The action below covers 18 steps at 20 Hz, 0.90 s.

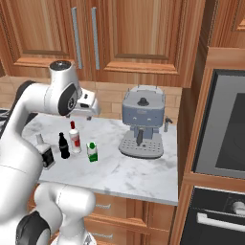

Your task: Sort all alcoholic drinks to one cabinet, and non-alcoholic drinks to the other.

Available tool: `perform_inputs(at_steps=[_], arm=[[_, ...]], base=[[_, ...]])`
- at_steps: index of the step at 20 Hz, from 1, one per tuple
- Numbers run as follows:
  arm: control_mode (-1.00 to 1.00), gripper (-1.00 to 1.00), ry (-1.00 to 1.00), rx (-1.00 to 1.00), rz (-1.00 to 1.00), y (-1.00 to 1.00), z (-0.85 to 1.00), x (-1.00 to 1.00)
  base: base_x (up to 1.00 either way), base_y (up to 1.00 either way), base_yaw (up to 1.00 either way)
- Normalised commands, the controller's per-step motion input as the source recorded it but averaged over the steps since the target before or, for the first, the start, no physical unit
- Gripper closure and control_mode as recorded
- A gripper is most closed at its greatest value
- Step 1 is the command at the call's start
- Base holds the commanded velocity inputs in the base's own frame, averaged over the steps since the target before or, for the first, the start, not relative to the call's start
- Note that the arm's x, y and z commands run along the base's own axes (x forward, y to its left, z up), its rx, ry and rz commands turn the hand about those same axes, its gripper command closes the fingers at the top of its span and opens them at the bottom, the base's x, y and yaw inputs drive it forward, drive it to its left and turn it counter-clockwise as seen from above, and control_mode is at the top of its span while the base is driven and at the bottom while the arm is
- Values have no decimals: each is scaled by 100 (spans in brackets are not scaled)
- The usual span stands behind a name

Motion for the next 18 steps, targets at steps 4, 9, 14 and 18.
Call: perform_inputs(at_steps=[4, 9, 14, 18], arm=[[-100, -100, -6, 1, 0, 10, -16, -18], [-100, -100, -3, 1, 0, 16, -14, -12], [-100, -100, -3, 0, 0, 21, -14, -9], [-100, -100, -2, 1, 0, 27, -13, -2]], base=[[0, 0, 0], [0, 0, 0], [0, 0, 0], [0, 0, 0]])
